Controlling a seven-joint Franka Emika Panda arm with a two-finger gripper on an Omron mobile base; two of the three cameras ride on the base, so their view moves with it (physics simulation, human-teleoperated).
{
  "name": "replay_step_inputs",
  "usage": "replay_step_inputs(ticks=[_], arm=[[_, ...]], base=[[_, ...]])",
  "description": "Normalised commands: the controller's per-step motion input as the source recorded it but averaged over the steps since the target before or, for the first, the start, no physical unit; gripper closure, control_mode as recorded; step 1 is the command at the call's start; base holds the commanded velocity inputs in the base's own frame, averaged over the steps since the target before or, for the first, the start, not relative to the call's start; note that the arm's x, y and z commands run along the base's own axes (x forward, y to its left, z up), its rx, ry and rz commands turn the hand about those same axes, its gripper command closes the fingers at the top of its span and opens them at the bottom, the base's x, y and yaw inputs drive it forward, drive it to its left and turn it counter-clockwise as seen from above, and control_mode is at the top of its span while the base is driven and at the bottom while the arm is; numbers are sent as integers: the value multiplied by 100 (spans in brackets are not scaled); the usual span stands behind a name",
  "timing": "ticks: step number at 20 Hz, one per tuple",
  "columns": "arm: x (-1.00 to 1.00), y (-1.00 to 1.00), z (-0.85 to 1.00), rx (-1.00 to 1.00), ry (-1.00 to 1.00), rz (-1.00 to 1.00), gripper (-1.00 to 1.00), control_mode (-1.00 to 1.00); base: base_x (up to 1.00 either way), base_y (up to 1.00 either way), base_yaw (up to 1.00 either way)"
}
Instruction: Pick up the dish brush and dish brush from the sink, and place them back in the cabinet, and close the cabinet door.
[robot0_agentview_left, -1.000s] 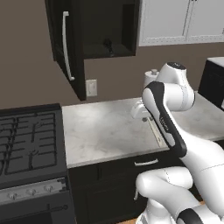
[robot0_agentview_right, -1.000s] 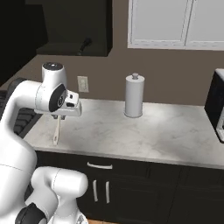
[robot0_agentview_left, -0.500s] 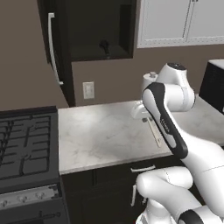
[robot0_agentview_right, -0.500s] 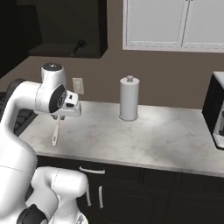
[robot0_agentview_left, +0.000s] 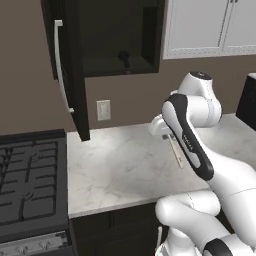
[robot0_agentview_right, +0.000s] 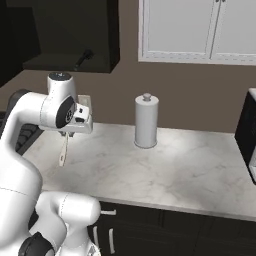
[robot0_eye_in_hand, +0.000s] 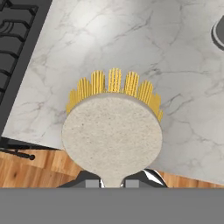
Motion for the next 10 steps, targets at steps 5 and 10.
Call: replay_step_inputs(ticks=[5,10], arm=[[0,0,0,0,0,0,100,100],[0,0,0,0,0,0,100,100]], base=[[3,33,0],[0,41,0]])
